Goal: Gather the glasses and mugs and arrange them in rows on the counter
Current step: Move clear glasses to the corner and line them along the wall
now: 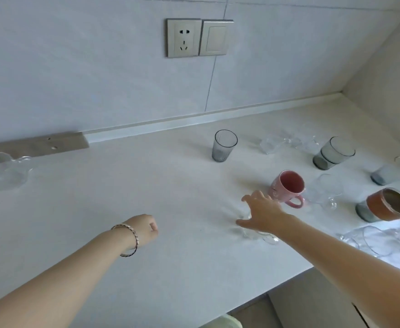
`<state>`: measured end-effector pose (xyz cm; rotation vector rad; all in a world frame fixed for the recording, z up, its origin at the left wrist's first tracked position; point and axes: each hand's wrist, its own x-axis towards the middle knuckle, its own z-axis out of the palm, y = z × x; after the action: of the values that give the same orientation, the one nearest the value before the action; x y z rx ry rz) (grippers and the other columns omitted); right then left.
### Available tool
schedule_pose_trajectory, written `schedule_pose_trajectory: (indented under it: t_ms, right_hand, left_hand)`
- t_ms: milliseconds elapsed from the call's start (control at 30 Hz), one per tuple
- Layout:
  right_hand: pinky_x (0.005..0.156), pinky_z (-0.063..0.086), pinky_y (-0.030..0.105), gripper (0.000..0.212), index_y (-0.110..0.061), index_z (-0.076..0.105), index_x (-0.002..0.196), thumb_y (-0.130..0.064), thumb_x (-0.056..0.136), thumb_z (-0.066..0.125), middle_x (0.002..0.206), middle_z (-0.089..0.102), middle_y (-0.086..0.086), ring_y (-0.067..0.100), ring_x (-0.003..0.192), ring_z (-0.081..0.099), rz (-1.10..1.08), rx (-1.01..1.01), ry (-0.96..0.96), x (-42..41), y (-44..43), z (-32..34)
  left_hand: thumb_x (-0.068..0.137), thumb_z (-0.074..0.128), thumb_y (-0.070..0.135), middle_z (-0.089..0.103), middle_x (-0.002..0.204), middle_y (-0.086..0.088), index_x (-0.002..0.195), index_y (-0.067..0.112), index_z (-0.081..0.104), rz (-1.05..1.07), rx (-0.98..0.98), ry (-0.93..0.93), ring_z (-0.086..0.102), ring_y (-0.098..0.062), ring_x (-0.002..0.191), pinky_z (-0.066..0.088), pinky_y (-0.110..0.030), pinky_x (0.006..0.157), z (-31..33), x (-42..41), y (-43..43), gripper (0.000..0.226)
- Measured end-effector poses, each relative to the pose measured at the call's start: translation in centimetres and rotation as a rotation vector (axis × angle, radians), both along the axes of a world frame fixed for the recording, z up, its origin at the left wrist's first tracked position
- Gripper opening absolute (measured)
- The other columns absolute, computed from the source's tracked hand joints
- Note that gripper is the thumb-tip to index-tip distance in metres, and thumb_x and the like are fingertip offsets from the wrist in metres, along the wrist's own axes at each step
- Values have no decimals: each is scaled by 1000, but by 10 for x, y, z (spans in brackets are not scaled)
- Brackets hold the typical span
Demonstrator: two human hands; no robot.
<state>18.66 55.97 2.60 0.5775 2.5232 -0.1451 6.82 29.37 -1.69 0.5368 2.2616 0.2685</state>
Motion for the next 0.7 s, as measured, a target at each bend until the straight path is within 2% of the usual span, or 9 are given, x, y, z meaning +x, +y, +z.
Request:
schedule_pose_trajectory:
  t_ms: [67,133,267,367,467,533,600,700]
  right_hand:
    - [98,42,37,81,-21,31,141,-61,77,58,136,38,9,29,123,46,-33,33,-71,14,17,-6]
    - [95,44,36,83,-19,28,141,-61,76,59,135,38,9,29,121,50,-67,26,-105,22,27,-17]
    - [83,47,33,79,-15,26,137,-57,79,58,129,40,10,29,112,56,-152,-2,-77,24,25,-30]
    - [75,44,31,70,-16,30,134,-51,80,58,126,41,9,29,108,58,-148,-8,-47,16,24,-32]
    - [80,46,31,69,-20,33,131,-50,76,62,124,43,7,29,106,60,-82,-48,-9,0,15,-28]
    - [84,48,33,72,-22,33,132,-48,73,65,124,45,6,30,108,58,-20,-86,29,-17,-1,-24]
    - [88,47,34,77,-21,32,134,-45,71,68,126,46,6,30,112,56,31,-131,77,-38,-26,-20]
    - [93,45,34,83,-15,29,136,-40,69,73,131,46,5,29,117,52,86,-203,151,-74,-72,-15]
  left_hand:
    - [92,44,23,53,99,4,86,23,49,-15,-14,-15,51,-15,92,44,-26,88,-3,12,15,8]
    - [91,44,22,52,97,5,84,23,48,-13,-23,-15,51,-15,91,41,-22,82,-4,20,22,8]
    - [91,44,21,52,96,4,85,23,49,24,-79,-11,51,-15,91,39,-21,81,-5,22,15,8]
    - [91,45,21,52,98,3,87,23,50,78,-108,-8,50,-15,91,39,-21,81,-6,20,1,7]
    - [91,44,21,58,110,-1,91,21,53,140,-137,-2,49,-15,92,40,-22,84,-6,17,-19,9]
    - [92,44,21,59,119,-2,101,17,59,196,-154,1,49,-15,94,39,-22,84,-4,13,-37,18]
    - [91,44,21,59,121,-2,109,14,61,253,-172,0,51,-16,97,39,-23,86,-1,8,-58,25]
    - [91,45,20,60,119,-2,105,14,61,329,-178,-12,50,-16,94,38,-22,84,2,0,-96,23]
